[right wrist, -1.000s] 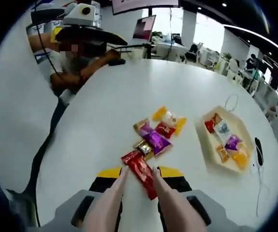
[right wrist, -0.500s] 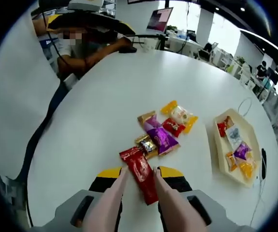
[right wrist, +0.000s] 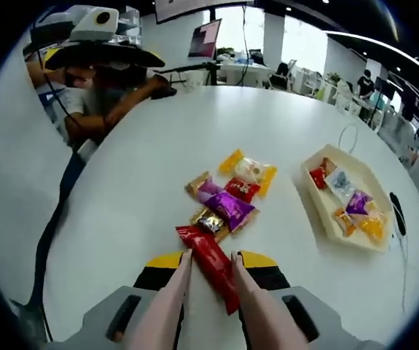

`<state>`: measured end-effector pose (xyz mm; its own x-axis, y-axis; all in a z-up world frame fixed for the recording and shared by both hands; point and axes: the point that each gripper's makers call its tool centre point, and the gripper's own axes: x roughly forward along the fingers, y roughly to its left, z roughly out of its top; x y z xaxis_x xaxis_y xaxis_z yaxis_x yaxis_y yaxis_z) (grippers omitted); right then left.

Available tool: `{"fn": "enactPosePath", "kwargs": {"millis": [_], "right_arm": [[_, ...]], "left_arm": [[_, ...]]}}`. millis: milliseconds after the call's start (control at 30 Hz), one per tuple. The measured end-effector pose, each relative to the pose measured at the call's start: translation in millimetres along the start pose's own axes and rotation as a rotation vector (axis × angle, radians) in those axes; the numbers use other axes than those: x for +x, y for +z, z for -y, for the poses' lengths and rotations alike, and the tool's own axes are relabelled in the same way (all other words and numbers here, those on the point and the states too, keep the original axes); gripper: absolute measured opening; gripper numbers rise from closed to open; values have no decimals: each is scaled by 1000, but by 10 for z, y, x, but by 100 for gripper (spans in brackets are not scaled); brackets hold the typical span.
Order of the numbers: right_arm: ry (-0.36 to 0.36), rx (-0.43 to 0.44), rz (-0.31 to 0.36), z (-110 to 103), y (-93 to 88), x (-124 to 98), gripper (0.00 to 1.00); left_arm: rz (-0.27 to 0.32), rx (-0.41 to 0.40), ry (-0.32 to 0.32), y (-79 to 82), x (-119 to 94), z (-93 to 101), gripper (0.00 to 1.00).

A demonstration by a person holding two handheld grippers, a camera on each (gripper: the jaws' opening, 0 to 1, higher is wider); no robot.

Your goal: Place the target food into the container with the food tongs after gripping and lifting it, then release it inside without dropping or visibly crushing the food.

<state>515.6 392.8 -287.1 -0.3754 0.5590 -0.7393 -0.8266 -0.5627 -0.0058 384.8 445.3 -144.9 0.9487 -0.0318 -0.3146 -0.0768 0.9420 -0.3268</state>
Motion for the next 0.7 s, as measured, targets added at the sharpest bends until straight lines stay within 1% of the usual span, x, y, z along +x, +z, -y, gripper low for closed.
{"fn": "enactPosePath", "kwargs": {"millis": [67, 133, 167, 233, 300, 367, 400, 433, 467, 533, 633, 700], "right_arm": [[-12, 11, -10, 9, -11, -8, 27], [-52, 99, -67, 52, -58, -39, 27], [-95, 232, -156, 80, -120, -82, 28], [-82, 217, -138, 70, -109, -74, 28], [-92, 200, -126, 70, -155, -101, 28], [-115, 218, -119, 97, -176, -128, 28], [-131, 240, -116, 119, -171, -185, 28], [-135, 237, -87, 124, -136, -224, 28], [-135, 227, -84, 125, -148, -254, 28], [-123, 141, -87, 138, -192, -277, 28], [-89, 46, -109, 84, -259, -247, 28], [-87, 23, -131, 68, -288, -198, 28]], "left_arm": [[1, 0, -5, 0, 23, 3, 99], [-11, 5, -10, -9, 48, 4, 99], [-13, 17, -13, 28, 23, 29, 99], [9, -4, -16, 56, 17, 28, 99], [8, -14, -19, 23, 33, 13, 99], [1, -20, -25, -10, 58, 8, 99], [-5, -21, -38, -35, 89, 16, 99], [-9, -22, -46, -35, 109, 29, 99], [-13, -23, -51, -30, 121, 41, 99], [-10, -21, -61, 12, 123, 66, 99], [12, -28, -66, 99, 118, 69, 99], [28, -36, -66, 138, 125, 42, 99]]}}
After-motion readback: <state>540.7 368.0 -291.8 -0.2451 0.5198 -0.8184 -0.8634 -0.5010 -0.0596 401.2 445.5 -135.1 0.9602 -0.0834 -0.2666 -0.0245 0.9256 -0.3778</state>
